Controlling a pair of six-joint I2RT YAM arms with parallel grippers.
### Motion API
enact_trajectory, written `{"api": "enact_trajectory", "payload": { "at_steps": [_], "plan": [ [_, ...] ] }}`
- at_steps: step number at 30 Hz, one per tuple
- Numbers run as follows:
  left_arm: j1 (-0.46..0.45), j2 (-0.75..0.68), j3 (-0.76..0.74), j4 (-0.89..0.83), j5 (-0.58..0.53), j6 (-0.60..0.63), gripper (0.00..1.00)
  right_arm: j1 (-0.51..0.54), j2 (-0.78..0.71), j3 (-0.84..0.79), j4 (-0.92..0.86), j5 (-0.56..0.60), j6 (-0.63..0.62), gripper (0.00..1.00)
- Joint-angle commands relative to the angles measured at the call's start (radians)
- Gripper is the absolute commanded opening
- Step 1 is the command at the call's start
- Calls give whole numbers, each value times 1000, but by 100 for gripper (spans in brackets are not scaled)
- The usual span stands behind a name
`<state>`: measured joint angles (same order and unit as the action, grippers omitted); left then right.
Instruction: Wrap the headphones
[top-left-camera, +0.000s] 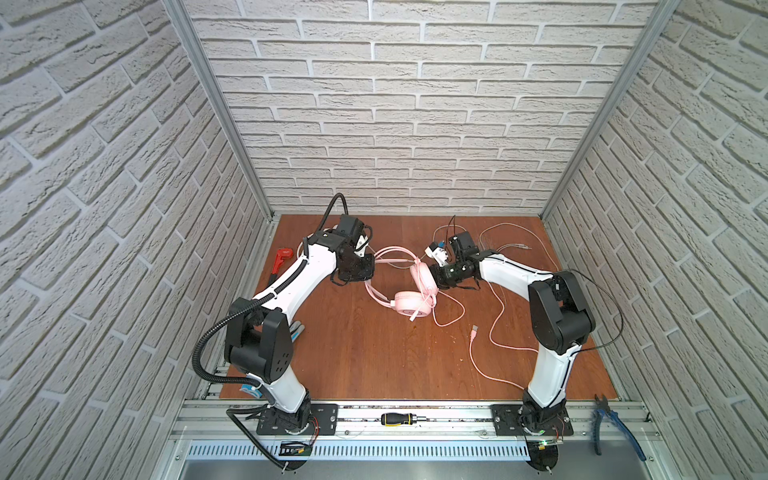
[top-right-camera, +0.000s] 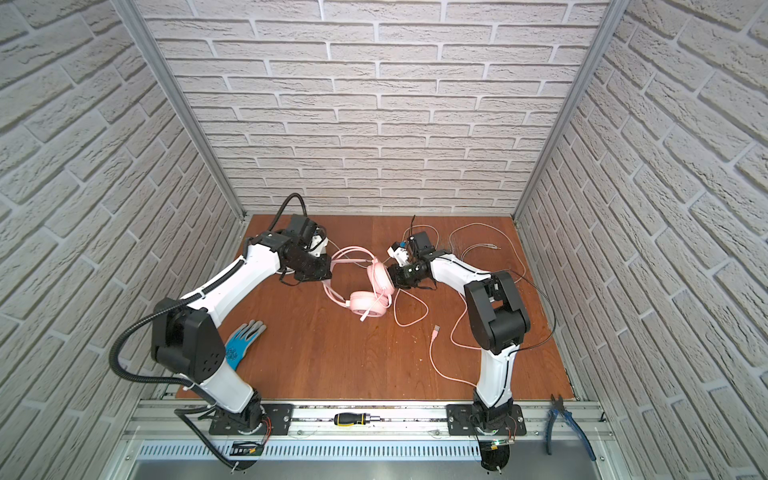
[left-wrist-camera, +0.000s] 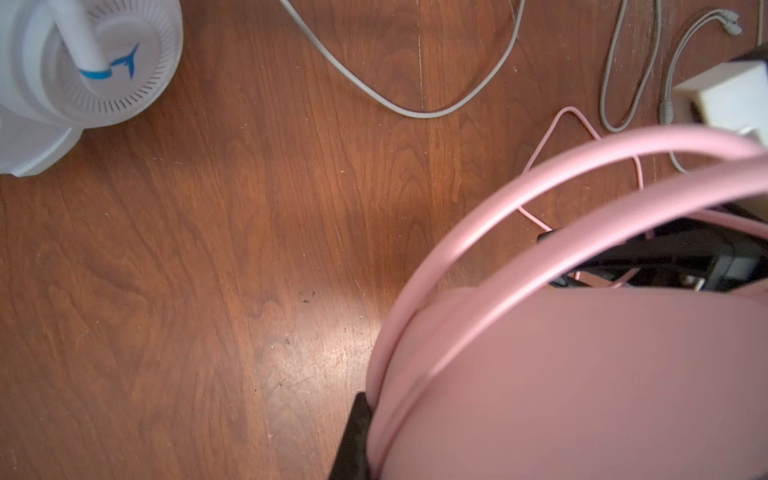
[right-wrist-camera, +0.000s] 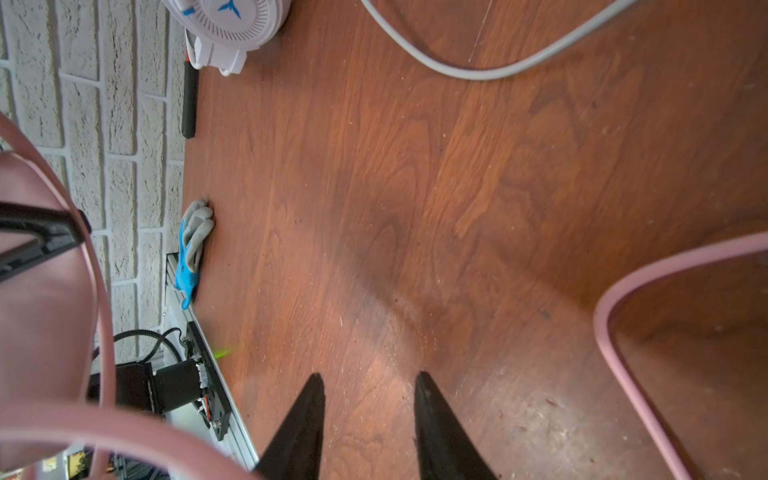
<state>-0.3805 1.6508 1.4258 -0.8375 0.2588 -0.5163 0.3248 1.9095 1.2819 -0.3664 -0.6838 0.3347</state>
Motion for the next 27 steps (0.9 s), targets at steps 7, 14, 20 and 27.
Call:
{"api": "enact_trajectory", "payload": {
  "at_steps": [7,14,20,27],
  "plan": [
    [37,-55,-9,182,159,-99,0,5,-52,-114,120,-22,38,55],
    [56,-69,-37,246,134,-150,0,5,-75,-184,182,-37,53,59],
    [74,-40,-35,360,93,-223,0,5,-81,-213,169,-30,32,58],
    [84,71,89,413,83,-246,0,5,-88,-249,155,-26,12,58]
  ]
}}
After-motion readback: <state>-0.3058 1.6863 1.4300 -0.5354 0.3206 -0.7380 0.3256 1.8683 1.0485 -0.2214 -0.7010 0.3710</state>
